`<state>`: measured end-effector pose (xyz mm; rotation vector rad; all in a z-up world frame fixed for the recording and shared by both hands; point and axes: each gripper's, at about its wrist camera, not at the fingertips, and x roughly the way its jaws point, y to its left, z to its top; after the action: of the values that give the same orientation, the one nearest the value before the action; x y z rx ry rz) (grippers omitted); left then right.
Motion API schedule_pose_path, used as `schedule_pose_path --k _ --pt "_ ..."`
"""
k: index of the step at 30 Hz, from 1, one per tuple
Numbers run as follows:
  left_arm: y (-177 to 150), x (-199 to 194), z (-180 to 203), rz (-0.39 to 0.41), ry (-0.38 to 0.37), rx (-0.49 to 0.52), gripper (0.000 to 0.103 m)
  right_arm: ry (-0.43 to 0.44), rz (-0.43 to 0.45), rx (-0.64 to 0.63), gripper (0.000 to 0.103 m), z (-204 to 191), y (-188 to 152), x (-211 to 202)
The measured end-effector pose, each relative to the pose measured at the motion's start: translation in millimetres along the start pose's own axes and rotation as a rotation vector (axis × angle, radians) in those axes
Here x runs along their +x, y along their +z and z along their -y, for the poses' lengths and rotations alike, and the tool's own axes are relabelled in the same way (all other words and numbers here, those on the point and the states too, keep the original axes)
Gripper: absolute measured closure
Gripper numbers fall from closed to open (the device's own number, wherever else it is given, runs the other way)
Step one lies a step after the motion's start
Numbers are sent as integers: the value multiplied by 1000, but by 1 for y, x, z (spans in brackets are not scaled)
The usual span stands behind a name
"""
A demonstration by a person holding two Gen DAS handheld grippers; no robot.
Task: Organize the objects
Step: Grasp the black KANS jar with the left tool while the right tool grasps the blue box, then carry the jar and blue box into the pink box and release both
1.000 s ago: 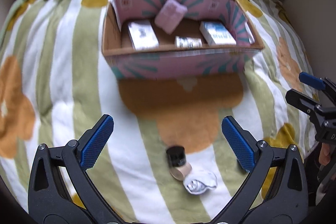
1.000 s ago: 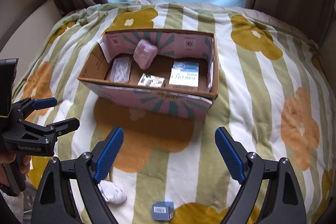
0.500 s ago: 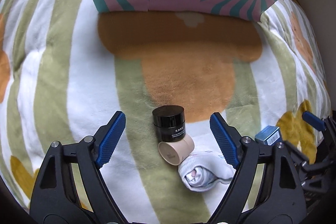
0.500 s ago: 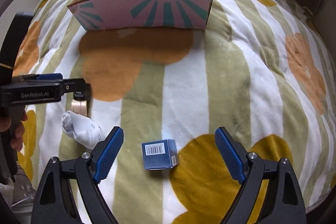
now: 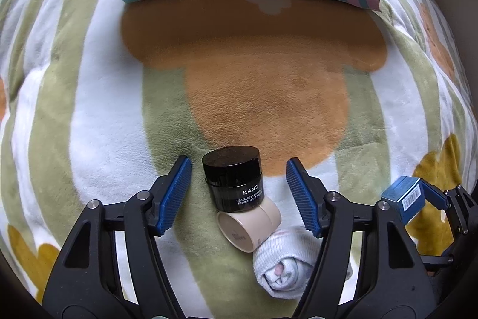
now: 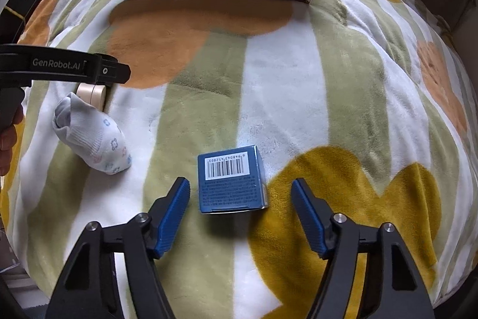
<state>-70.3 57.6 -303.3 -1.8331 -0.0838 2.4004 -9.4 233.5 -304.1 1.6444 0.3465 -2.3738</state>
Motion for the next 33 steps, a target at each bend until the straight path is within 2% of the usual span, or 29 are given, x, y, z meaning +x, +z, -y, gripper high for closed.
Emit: schedule_pose_path --k 4,8,10,20,33 --pt "-4 3 1 11 33 -4 59 -31 3 -6 49 -2 0 1" --pt "-5 4 0 17 35 -15 66 -16 10 -26 65 -4 0 1" --pt "-6 4 1 19 33 -18 70 -26 16 -46 66 -6 0 0" --pt "-6 -1 4 30 9 -32 71 -15 35 -39 66 -6 1 -6" --pt "8 -23 -2 79 -9 -75 71 12 104 -26 66 -2 28 -27"
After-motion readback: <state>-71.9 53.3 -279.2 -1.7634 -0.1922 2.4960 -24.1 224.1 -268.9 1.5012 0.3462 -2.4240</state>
